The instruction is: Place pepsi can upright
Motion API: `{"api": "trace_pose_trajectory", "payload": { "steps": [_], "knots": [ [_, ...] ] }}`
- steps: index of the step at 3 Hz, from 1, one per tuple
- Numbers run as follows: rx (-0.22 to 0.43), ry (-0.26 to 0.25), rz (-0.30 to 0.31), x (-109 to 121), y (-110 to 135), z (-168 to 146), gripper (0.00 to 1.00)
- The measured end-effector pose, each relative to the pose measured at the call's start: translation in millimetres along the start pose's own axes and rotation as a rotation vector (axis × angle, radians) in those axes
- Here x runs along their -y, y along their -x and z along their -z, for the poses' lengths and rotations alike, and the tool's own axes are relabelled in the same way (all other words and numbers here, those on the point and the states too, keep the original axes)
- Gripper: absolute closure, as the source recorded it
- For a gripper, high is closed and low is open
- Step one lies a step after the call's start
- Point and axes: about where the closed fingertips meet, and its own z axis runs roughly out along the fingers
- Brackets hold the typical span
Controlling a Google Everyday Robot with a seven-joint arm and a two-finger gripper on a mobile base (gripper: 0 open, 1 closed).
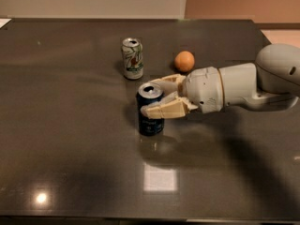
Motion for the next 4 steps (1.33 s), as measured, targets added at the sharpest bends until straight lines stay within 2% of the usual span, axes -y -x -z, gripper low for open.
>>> {"api": "trace_pose_trajectory", "payload": {
  "steps": [1, 3, 4],
  "knots": [
    [0.002, -0.014, 0.004, -1.0, -6.6, -1.3, 0.57],
    [0.001, -0.007, 0.013, -3.7, -1.7, -4.4, 0.11],
    [0.000, -0.004, 0.017, -4.9, 0.3, -5.8, 0.00]
  ]
}}
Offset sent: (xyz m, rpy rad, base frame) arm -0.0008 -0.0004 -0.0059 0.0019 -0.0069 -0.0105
